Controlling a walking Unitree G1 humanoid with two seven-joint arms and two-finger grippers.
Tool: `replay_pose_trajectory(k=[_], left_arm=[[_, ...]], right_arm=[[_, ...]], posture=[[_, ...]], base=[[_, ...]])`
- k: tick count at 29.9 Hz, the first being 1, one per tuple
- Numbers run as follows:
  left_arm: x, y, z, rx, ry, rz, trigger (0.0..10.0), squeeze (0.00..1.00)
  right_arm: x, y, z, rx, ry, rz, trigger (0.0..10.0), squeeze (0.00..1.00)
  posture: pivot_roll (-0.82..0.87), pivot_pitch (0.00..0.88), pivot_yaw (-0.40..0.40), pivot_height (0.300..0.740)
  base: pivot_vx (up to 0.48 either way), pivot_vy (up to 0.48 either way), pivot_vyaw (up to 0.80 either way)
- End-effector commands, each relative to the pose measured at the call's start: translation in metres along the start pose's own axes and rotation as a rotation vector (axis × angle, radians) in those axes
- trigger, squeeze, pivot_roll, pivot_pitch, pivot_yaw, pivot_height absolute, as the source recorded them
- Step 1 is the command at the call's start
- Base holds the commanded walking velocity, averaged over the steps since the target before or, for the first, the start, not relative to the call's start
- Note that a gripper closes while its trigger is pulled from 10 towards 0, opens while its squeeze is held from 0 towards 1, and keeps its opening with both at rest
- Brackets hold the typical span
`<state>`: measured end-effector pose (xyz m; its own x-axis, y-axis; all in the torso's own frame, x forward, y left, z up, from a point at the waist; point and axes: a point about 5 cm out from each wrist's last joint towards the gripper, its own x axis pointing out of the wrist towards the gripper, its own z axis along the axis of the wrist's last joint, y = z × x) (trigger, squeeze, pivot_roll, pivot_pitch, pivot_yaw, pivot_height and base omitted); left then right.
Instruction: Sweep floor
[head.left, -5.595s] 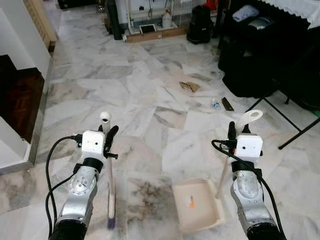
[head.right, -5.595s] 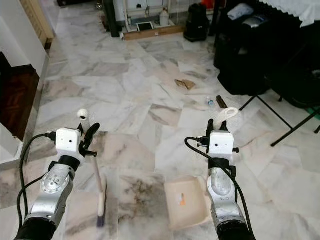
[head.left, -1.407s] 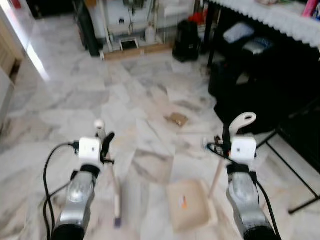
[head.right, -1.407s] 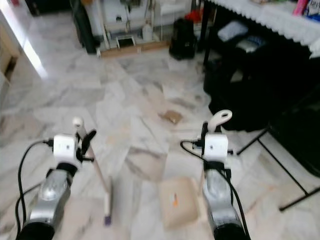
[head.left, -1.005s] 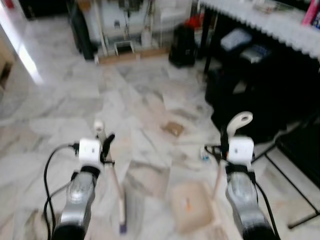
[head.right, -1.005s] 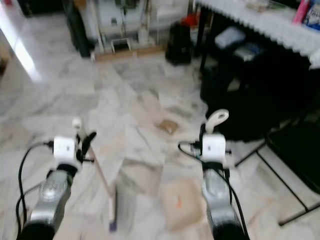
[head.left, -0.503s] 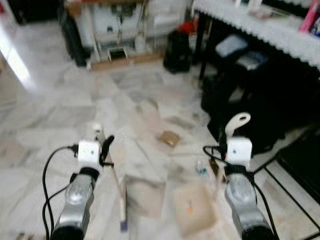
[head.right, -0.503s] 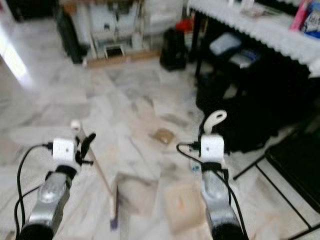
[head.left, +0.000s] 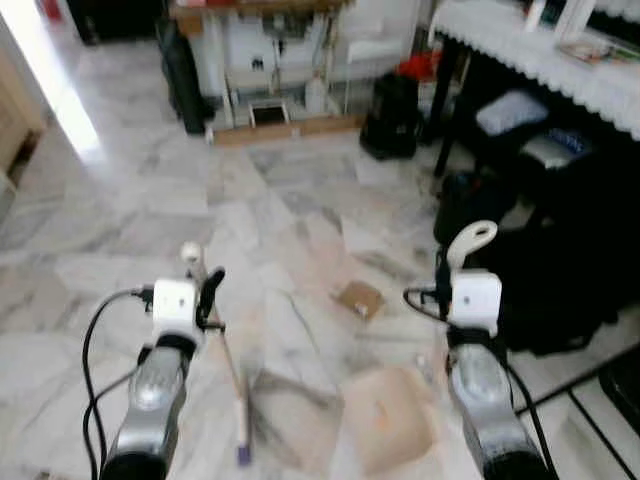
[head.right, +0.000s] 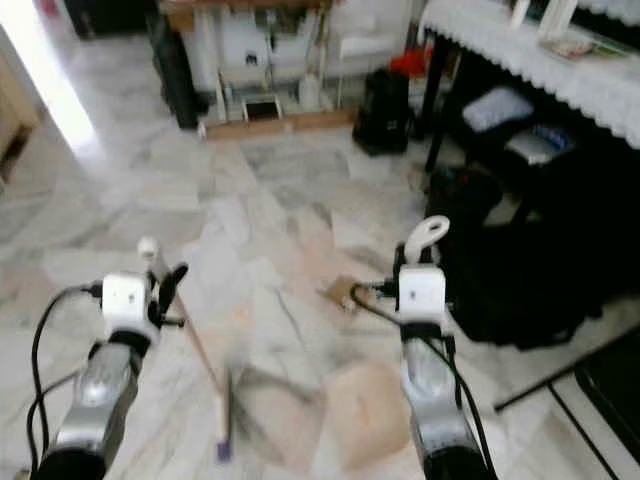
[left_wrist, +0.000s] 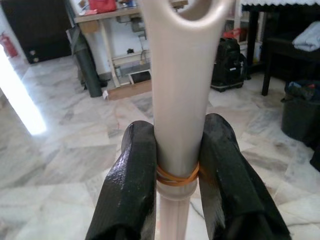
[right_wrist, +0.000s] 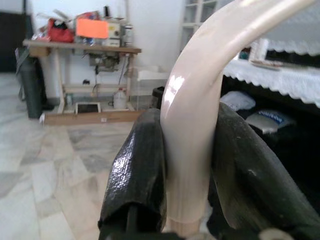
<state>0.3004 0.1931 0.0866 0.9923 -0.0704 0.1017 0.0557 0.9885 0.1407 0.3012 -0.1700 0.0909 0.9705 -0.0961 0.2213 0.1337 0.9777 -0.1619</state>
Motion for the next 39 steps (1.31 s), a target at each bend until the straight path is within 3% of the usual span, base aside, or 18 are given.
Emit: replay_pose_trajectory(k=[1,35,39], left_arm=[[0.006,-0.002,0.011,0.008,-0.053,-0.01,10.0,0.0],[0.009,-0.003,0.012,0.005,-0.058,-0.002,10.0,0.0],[0.009,-0.003,0.012,0.004,-0.058,-0.001,10.0,0.0]], right_arm=[[0.004,-0.008,0.006,-0.026,-0.035,-0.012,10.0,0.0],[0.01,-0.013,0.017,0.041,-0.075,-0.047,10.0,0.0],[0.011,-0.012,0.019,0.049,-0.084,-0.043,10.0,0.0]], posture=[[-0.03,0.034,0.021,0.74],[-0.03,0.044,0.02,0.74],[-0.03,0.044,0.02,0.74]], base=[[0.39,0.0,0.41],[0.39,0.0,0.04],[0.388,0.0,-0.73]])
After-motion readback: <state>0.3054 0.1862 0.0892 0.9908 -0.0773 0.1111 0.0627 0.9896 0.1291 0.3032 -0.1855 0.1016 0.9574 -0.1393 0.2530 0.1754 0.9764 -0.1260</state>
